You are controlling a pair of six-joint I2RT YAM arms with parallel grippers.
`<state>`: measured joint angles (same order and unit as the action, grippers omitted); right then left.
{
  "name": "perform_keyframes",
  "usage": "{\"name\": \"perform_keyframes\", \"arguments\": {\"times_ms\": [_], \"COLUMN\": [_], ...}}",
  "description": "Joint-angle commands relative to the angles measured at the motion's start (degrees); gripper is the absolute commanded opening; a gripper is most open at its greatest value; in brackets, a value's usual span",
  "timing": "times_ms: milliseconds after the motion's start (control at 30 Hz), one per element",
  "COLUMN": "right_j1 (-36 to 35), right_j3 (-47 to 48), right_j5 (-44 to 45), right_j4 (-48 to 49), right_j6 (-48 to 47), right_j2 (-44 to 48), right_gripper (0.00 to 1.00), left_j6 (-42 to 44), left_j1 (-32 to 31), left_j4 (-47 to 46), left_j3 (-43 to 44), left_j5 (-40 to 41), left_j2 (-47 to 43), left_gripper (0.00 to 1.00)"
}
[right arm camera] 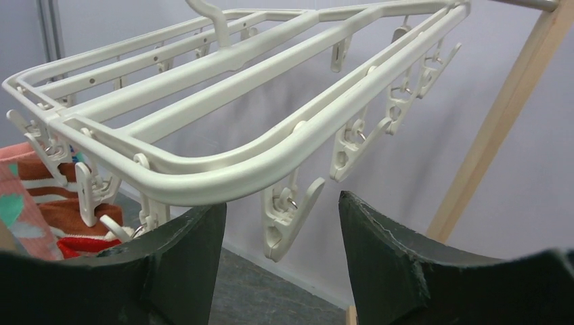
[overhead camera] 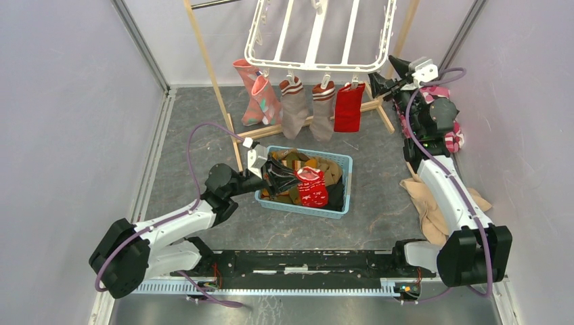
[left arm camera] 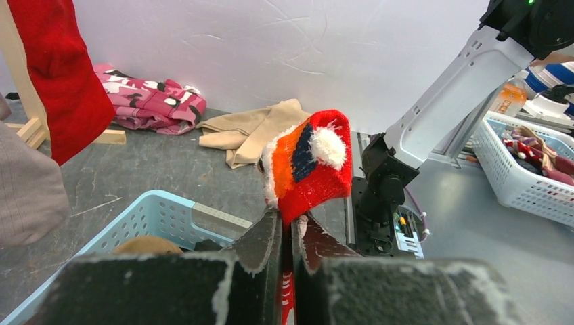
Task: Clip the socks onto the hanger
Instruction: Open the clamp at the hanger.
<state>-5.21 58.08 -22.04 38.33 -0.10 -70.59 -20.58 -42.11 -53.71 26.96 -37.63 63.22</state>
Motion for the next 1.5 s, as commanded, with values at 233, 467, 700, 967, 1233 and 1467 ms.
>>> {"name": "perform_keyframes", "arguments": {"times_ms": [233,467,700,967,1233,1467], "right_j1": [-1.5,-2.1,-2.4,-2.4,-2.9,-3.1], "right_j3": [1.5,2.4,2.3,3.5,8.0,11.8], "right_j5": [5.3,5.0,5.0,4.2,6.1,7.1], "right_j4": [7.2,7.4,4.2,-2.2,-12.4,-20.5], "right_j6": [-0.7,-0.3,2.9,12.5,19.7,24.6], "right_j2": [-0.4,-0.9,0.4,1.6,1.8,1.2], "right_gripper": [0.60,0.44,0.25,0.10,0.00,0.00], "left_j6": [-2.2,-2.5,-2.6,-2.1,-2.4,-1.8], "left_j1": [0.3,0.3,0.2,0.1,-0.3,-1.0], "left_j4": [-3.2,-3.4,-3.3,-0.6,1.8,4.9], "left_j3": [2.8,2.8,4.5,11.5,20.3,27.4], "left_j5": [-0.1,-0.1,0.2,1.3,3.1,5.9], "left_j2": [0.8,0.8,1.8,7.5,15.7,21.8], "left_gripper": [0.08,0.08,0.08,0.08,0.08,0.08]}}
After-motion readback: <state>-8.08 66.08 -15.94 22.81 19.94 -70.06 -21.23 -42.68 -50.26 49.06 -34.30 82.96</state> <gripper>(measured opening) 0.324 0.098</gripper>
